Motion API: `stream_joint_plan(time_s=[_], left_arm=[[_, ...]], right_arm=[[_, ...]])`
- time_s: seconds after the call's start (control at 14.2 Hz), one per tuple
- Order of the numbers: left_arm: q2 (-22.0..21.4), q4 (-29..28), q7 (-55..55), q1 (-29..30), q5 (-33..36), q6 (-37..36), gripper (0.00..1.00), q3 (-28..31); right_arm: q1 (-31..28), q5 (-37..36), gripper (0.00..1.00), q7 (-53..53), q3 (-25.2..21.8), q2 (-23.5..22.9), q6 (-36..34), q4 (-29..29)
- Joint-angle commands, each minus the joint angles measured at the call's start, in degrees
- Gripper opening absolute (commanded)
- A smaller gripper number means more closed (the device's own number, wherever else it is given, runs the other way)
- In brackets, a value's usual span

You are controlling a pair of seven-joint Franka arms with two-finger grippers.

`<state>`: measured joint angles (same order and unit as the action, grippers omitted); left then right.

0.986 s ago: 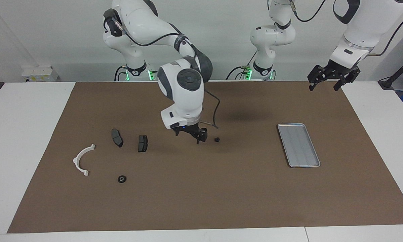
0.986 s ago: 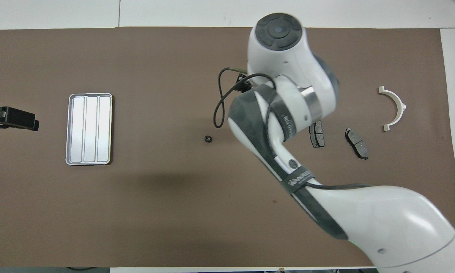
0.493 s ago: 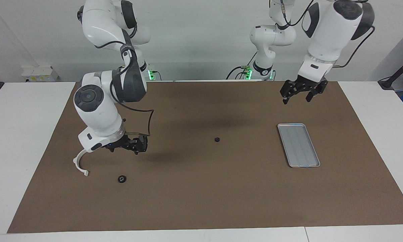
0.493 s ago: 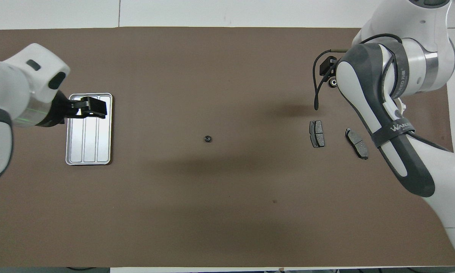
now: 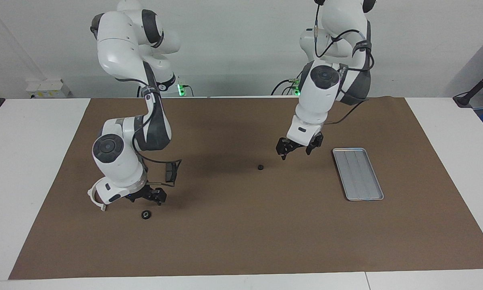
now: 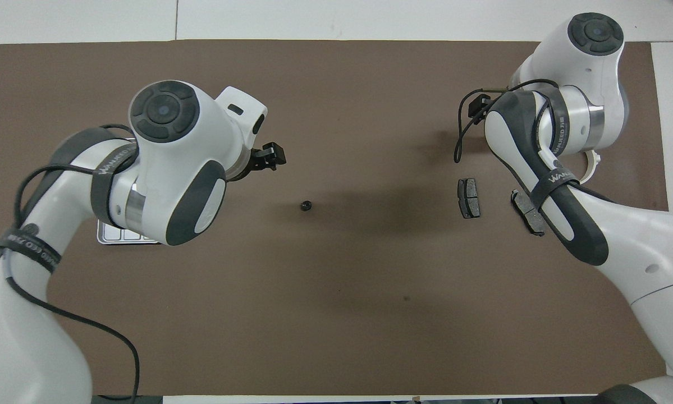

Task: Pick bearing gear from pile to tray
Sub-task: 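Withdraw the right gripper while the left gripper reaches toward the gear, then lower the left gripper and grasp the black gear at center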

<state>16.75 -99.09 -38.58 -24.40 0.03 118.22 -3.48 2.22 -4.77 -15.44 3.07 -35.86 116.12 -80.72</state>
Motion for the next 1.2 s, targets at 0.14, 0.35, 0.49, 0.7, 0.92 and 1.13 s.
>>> stream_joint_plan(time_s=[0.14, 0.35, 0.49, 0.7, 0.92, 1.13], left_arm=[[9.8, 4.4, -11.9, -4.8, -2.0, 6.7, 1.00, 1.1], [10.7, 3.8, -12.1, -5.6, -2.0, 9.6, 1.00, 1.1], [10.4, 1.0, -12.2, -6.8, -2.0, 10.3, 1.00, 1.2], [9.8, -2.6, -12.5, -7.8, -2.0, 12.6, 0.95, 1.3], [9.4, -4.0, -12.4, -8.5, -2.0, 12.5, 0.91, 1.3], [9.0, -4.7, -12.4, -8.6, -2.0, 11.9, 0.88, 1.2]], right_arm=[[-1.6, -1.7, 1.00, -0.2, 0.8, -0.3, 6.7, -3.7], [-1.8, -1.7, 1.00, -0.1, 0.8, -1.5, 8.6, -3.7], [-2.4, -1.7, 1.00, 0.0, 0.8, -1.8, 9.3, -3.7], [-3.2, -1.5, 1.00, 0.3, 0.9, -2.7, 11.5, -4.0], [-2.9, -0.9, 1.00, -0.1, 0.9, -3.0, 12.0, -4.7], [-3.0, -1.0, 1.00, -0.1, 0.9, -3.0, 12.3, -4.9]])
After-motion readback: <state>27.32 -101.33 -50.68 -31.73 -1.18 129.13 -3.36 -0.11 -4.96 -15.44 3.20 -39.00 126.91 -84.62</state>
